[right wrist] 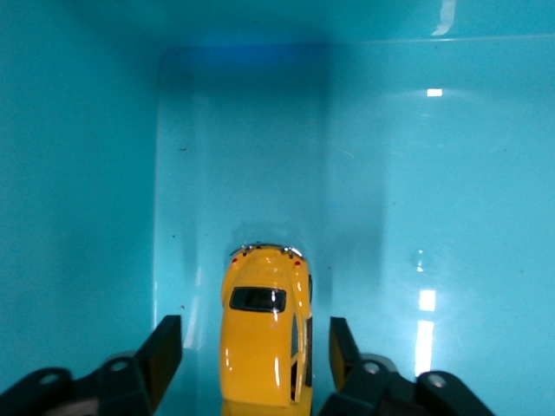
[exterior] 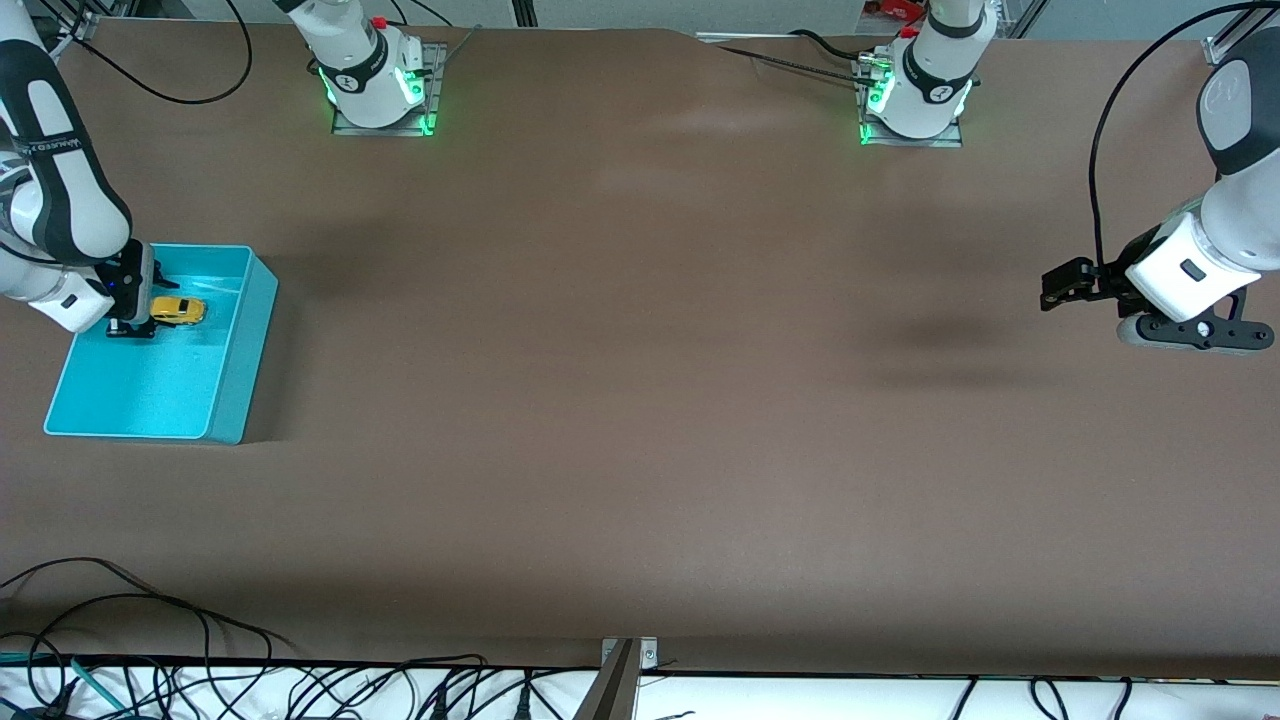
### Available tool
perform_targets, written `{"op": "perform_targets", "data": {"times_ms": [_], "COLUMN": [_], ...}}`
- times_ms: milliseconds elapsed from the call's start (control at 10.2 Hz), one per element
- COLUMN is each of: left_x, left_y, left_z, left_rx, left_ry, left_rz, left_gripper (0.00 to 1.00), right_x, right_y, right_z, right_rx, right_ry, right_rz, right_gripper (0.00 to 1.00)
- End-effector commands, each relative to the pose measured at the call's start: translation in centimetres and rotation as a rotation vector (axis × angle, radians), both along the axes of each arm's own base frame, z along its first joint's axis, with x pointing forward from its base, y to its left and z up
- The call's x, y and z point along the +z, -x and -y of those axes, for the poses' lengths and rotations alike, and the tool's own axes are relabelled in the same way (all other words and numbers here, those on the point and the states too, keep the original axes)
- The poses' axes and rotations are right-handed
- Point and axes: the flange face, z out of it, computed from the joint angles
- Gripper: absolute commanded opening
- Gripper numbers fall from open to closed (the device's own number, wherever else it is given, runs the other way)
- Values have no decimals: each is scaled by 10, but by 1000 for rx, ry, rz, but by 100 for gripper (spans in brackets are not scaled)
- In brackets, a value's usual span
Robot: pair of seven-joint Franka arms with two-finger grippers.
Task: Wind up and store yellow beetle car
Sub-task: 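Open the right gripper to release the car inside the box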
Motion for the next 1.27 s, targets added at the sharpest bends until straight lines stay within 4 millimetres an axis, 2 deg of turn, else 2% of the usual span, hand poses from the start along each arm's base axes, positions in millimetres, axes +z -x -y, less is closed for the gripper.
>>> {"op": "perform_targets", "data": {"times_ms": [0, 196, 490, 882, 1176], "left_x": [3, 4, 3, 3, 3], "left_y": [4, 4, 4, 4, 4], "left_z": [-2, -2, -2, -2, -2], "left_rx": [-15, -15, -15, -14, -14], "left_ry": [11, 11, 12, 11, 11], "left_rz": [-3, -1, -3, -4, -3], "left_gripper": [100, 100, 100, 100, 100], "right_x": [10, 30, 66, 104, 145], "right_y": [-1, -5, -23, -28, -34], "right_z": [5, 4, -1, -13, -25], "right_rx": [-28, -38, -41, -109, -290], "right_ry": [-16, -29, -42, -41, 17], "right_rz": [-19, -40, -83, -121, -77], "right_gripper": [100, 100, 100, 100, 100]}}
